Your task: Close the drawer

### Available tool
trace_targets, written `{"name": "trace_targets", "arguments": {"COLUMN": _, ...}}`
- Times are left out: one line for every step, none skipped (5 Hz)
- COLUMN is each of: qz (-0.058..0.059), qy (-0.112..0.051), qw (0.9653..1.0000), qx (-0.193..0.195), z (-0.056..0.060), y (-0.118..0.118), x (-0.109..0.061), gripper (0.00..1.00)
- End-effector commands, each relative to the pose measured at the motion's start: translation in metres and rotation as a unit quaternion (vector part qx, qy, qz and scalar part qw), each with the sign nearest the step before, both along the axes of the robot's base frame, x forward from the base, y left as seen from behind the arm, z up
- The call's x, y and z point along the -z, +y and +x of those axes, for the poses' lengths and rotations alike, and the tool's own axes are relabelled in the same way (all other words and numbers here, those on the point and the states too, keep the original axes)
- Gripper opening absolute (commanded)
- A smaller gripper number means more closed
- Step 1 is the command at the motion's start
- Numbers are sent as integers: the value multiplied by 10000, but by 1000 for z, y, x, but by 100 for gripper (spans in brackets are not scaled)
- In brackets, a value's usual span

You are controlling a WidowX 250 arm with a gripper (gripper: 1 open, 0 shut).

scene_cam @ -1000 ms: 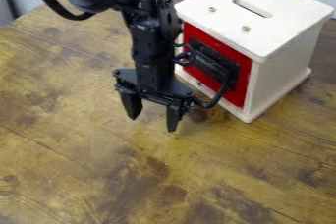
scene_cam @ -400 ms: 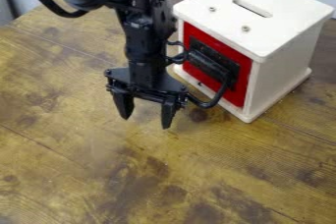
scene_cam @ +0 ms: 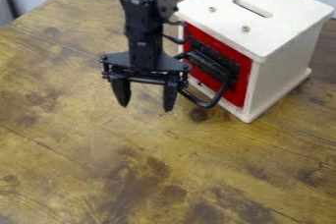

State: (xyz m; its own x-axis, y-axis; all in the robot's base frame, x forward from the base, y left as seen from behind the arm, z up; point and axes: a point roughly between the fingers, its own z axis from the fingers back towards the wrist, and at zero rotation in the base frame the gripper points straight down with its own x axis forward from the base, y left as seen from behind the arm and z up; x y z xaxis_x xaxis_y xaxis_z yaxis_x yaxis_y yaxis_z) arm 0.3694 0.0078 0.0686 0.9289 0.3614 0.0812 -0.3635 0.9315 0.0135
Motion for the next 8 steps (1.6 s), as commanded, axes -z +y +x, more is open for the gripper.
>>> {"name": "trace_targets", "arguments": {"qz": -41, "qy": -710, "qw": 9972, "qx": 225, "z": 9, "y": -1, "x": -44, "gripper": 100}}
{"name": "trace_targets", "arguments": {"qz": 21, "qy": -586, "qw": 9974, "qx": 409, "z": 6, "y": 1, "x": -45, "gripper": 100}}
{"name": "trace_targets", "arguments": {"qz": 30, "qy": -557, "qw": 9982, "qx": 230, "z": 6, "y": -1, "x": -38, "gripper": 100}}
{"name": "trace_targets", "arguments": {"qz": 39, "qy": -473, "qw": 9989, "qx": 50, "z": 4, "y": -2, "x": -32, "gripper": 100}}
{"name": "trace_targets", "arguments": {"qz": 39, "qy": -392, "qw": 9992, "qx": -120, "z": 4, "y": -4, "x": -25, "gripper": 100}}
{"name": "trace_targets", "arguments": {"qz": 39, "qy": -327, "qw": 9991, "qx": -250, "z": 3, "y": -10, "x": -25, "gripper": 100}}
{"name": "trace_targets", "arguments": {"qz": -2, "qy": -341, "qw": 9987, "qx": -375, "z": 5, "y": -15, "x": -26, "gripper": 100}}
{"name": "trace_targets", "arguments": {"qz": -45, "qy": -378, "qw": 9977, "qx": -554, "z": 8, "y": -18, "x": -23, "gripper": 100}}
